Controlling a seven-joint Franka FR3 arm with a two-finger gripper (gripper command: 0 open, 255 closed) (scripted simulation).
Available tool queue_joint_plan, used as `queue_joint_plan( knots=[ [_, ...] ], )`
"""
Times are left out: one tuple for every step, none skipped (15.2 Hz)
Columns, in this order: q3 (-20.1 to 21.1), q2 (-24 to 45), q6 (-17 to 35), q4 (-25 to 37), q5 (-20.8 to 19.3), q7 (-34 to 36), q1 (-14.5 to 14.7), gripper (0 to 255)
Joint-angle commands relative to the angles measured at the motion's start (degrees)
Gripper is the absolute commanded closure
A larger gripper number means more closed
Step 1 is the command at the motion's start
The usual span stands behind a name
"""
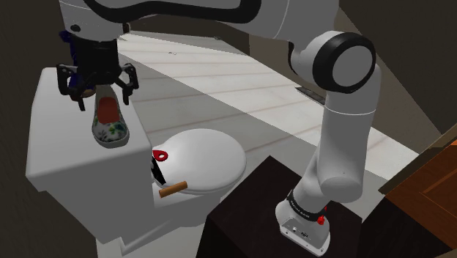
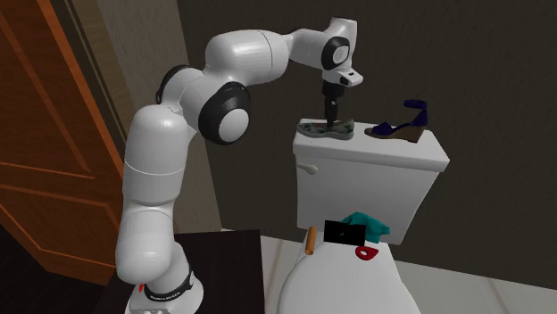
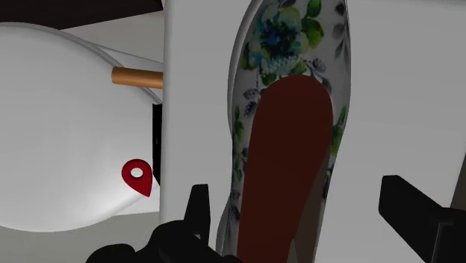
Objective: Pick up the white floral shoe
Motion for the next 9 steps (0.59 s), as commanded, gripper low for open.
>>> queue_joint_plan(
  knots=[
    [-0.02, 0.03, 1.41, -1.35, -0.02, 0.10, -0.05, 0],
    [-0.04, -0.08, 2.23, -2.29, 0.03, 0.08, -0.15, 0],
    [-0.05, -0.17, 3.05, -3.19, 0.06, 0.05, -0.25, 0],
    [-0.08, -0.28, 4.31, -4.56, 0.09, 0.03, -0.38, 0],
    [-0.08, -0.29, 4.32, -4.59, 0.10, 0.02, -0.39, 0],
    [-0.08, -0.28, 4.31, -4.57, 0.09, 0.03, -0.38, 0],
    [-0.08, -0.31, 4.30, -4.58, 0.11, 0.01, -0.40, 255],
    [-0.08, -0.28, 4.31, -4.57, 0.10, 0.01, -0.39, 255],
    [-0.09, -0.27, 4.32, -4.57, 0.09, 0.00, -0.40, 255]
  ],
)
